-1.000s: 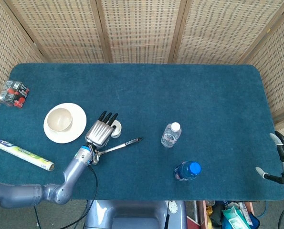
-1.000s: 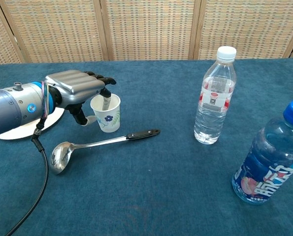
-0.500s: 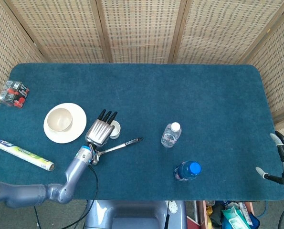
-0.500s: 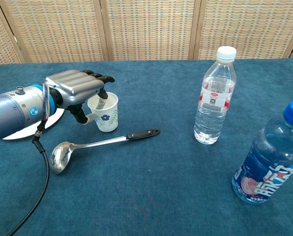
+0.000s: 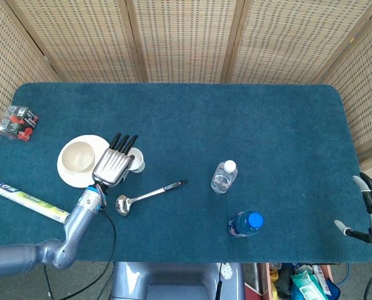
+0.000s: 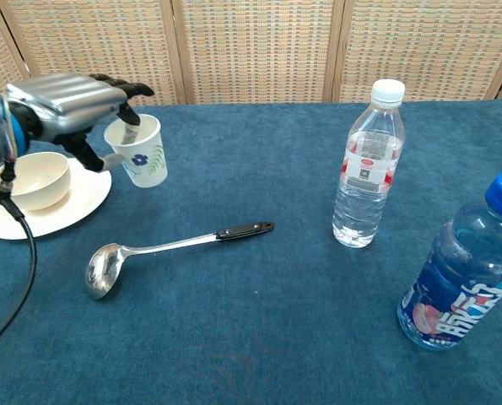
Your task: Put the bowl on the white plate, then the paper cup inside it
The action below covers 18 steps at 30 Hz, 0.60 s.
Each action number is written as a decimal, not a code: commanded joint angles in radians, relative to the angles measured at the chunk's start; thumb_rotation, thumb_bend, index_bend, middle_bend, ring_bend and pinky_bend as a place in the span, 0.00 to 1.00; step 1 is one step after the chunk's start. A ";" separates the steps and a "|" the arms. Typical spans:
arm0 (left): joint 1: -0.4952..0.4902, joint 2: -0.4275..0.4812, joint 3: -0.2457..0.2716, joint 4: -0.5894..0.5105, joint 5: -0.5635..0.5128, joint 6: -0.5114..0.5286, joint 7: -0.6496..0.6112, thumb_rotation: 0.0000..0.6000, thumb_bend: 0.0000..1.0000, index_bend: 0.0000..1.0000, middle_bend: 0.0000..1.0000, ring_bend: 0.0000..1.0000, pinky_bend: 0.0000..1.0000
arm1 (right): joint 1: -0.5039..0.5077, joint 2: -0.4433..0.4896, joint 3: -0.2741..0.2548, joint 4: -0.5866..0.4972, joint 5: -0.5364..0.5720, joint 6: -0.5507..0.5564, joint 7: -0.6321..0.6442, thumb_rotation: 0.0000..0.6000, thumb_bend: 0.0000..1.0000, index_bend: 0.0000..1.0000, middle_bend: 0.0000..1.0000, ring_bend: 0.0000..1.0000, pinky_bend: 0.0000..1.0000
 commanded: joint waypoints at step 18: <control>0.190 0.288 0.039 0.106 0.023 -0.034 -0.306 1.00 0.44 0.75 0.00 0.00 0.00 | 0.001 -0.003 -0.004 -0.022 -0.006 0.000 -0.050 1.00 0.14 0.01 0.00 0.00 0.00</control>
